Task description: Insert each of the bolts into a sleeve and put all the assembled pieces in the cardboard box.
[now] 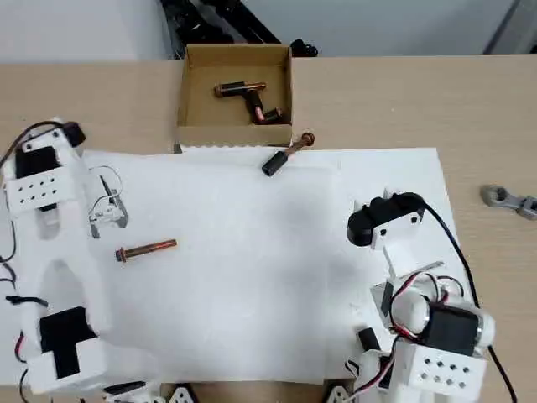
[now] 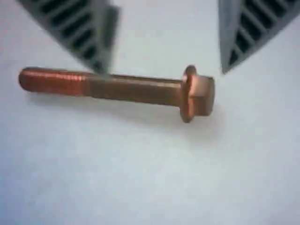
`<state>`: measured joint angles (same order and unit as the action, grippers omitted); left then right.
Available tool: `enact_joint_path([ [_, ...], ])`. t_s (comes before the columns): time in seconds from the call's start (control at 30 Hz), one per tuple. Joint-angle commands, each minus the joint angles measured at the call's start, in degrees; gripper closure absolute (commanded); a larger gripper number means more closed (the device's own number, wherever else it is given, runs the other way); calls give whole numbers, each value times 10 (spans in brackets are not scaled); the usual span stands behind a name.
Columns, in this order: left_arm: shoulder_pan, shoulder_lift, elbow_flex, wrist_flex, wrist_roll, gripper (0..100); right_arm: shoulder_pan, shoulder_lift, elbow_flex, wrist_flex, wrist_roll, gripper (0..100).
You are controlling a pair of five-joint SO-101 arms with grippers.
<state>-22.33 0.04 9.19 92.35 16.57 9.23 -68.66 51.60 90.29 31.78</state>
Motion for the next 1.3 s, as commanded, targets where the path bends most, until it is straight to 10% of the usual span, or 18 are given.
enact_joint_path([
  [0.0,-4,-4,8,16,33,783,6,-2,-2,-9,-5,991],
  [0.23,-4,-1,8,24,178,781,6,-2,-2,-7,-5,991],
  [1.27,61,172,-51,8,224,795,7,-2,-2,-5,-4,991],
])
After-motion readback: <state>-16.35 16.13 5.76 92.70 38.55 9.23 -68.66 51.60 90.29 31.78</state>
